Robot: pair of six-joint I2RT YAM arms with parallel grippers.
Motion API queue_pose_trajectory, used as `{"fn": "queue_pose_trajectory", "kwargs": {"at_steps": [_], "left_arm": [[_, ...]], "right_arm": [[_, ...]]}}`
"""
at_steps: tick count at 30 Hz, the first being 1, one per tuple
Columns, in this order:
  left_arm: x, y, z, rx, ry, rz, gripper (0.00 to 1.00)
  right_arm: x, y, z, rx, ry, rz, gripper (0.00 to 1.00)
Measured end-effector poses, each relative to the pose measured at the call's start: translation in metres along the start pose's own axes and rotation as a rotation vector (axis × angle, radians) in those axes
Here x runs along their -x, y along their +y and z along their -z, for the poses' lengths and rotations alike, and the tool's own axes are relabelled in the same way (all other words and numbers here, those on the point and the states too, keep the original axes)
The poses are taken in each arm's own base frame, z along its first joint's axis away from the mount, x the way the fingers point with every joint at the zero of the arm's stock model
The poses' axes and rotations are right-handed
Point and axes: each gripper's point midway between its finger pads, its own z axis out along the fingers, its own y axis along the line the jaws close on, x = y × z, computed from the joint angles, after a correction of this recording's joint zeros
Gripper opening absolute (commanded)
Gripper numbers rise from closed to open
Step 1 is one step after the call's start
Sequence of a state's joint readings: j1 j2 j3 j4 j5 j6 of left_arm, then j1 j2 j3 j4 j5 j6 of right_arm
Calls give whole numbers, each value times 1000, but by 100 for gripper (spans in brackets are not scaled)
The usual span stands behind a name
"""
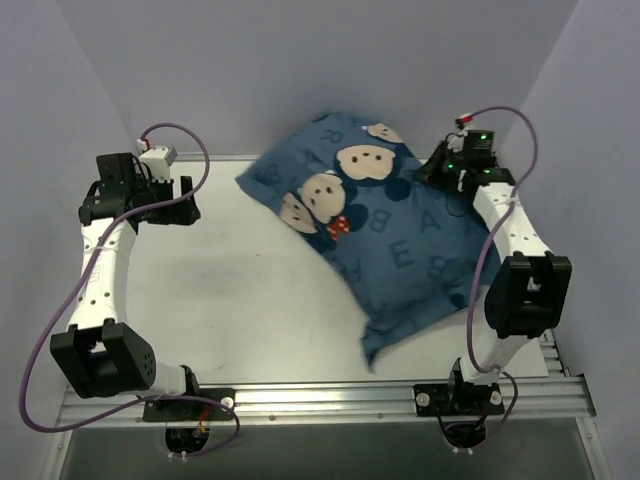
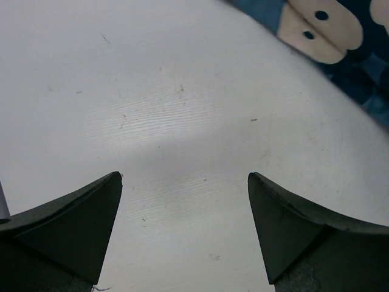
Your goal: Remove the pillowcase from the pillow
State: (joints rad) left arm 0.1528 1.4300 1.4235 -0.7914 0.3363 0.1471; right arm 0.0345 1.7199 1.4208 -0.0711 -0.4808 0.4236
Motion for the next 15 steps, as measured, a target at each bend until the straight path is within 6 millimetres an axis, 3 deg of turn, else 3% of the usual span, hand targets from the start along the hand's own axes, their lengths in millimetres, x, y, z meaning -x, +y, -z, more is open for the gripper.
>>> {"fn": "queue_pose_trajectory", "kwargs": {"at_steps": [2, 4, 6, 8, 9, 11, 12, 13, 15], "left_arm": [[8, -2, 8, -2, -26, -13, 94], [14, -4, 14, -7, -43, -26, 94], [16, -6, 16, -12, -48, -30, 94], [18, -7, 17, -21, -52, -29, 94], [17, -7, 18, -25, -51, -27, 94], [16, -7, 19, -28, -48, -23, 94], [16, -7, 19, -30, -47, -21, 94], [16, -6, 20, -30, -48, -19, 94], [16, -4, 22, -28, -51, -14, 94]], "right_arm": [[47, -24, 28, -118, -87, 8, 0], [90, -23, 54, -208, -184, 76, 0], [116, 8, 71, -256, -254, 196, 0], [119, 61, 76, -261, -295, 342, 0], [110, 95, 73, -233, -304, 412, 0], [72, 162, 62, -144, -288, 542, 0], [37, 197, 53, -85, -260, 611, 0], [4, 218, 44, -44, -227, 663, 0], [-71, 243, 29, 22, -136, 755, 0]]}}
